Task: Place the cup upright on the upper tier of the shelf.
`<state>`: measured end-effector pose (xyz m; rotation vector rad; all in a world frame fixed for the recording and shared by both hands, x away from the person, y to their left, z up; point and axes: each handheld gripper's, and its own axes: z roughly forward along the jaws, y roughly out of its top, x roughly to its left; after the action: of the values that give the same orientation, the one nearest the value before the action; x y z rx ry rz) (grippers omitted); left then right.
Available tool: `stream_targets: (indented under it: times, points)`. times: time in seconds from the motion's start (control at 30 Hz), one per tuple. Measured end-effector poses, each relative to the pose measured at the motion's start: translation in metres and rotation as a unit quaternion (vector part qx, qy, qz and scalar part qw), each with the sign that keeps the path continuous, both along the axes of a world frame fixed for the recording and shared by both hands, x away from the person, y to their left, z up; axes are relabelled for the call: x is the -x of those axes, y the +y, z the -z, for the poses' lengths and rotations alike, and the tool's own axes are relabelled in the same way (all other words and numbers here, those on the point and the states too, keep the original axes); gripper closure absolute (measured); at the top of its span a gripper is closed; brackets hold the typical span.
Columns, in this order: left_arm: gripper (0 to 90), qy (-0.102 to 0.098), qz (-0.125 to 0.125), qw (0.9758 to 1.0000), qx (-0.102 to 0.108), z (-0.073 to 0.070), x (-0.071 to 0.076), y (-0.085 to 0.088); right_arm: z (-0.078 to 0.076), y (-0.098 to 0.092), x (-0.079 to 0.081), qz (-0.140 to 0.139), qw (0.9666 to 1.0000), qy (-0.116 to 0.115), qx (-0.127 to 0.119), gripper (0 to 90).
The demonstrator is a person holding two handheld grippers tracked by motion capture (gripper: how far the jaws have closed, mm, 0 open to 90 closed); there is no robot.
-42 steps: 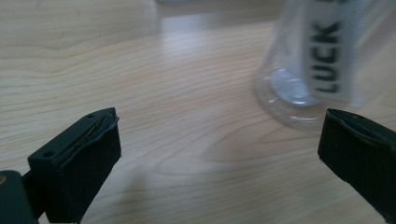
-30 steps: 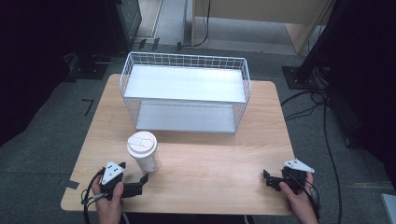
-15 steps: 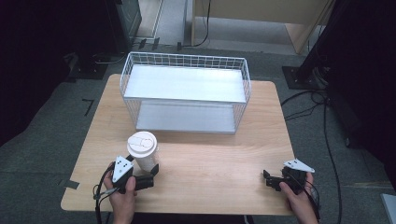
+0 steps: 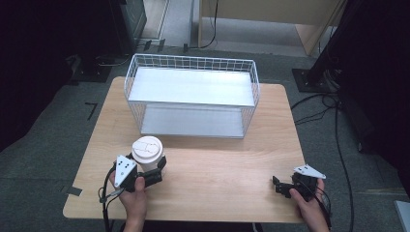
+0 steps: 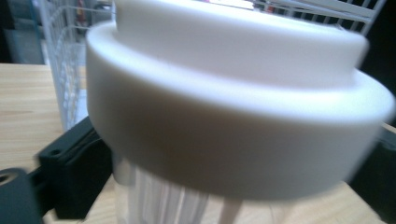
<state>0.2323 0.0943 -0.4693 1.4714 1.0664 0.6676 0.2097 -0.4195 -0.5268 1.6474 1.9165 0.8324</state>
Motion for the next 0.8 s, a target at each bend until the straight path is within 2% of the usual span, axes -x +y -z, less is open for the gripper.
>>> stream_targets:
  times: [0.13,0.33,0.43,0.67,0.77,0.8]
  points:
    - [6.2,-0.006,-0.001,1.0000,-0.002,0.001,-0.002,-0.002,0.000,0.000,0.000,0.000,1.0000,0.001,-0.002,0.0]
    - [7.2,-0.016,-0.017,0.9997,-0.012,0.000,-0.001,-0.007,0.000,0.000,0.000,-0.003,1.0000,0.000,-0.002,0.0]
    - [8.9,-0.026,-0.019,0.9995,-0.005,-0.004,-0.001,-0.008,0.000,0.000,0.000,-0.002,1.0000,0.000,-0.003,0.0]
    - [9.1,-0.051,-0.012,0.9986,0.002,-0.022,-0.005,-0.016,0.000,0.000,0.000,-0.003,1.0000,0.000,-0.002,0.0]
    - [9.1,-0.063,-0.012,0.9979,0.006,-0.032,-0.009,-0.019,0.000,0.000,0.000,-0.003,1.0000,0.000,-0.002,0.0]
    - [9.1,-0.072,-0.011,0.9973,0.009,-0.039,-0.012,-0.021,0.000,0.000,0.000,-0.003,1.0000,0.000,-0.002,0.0]
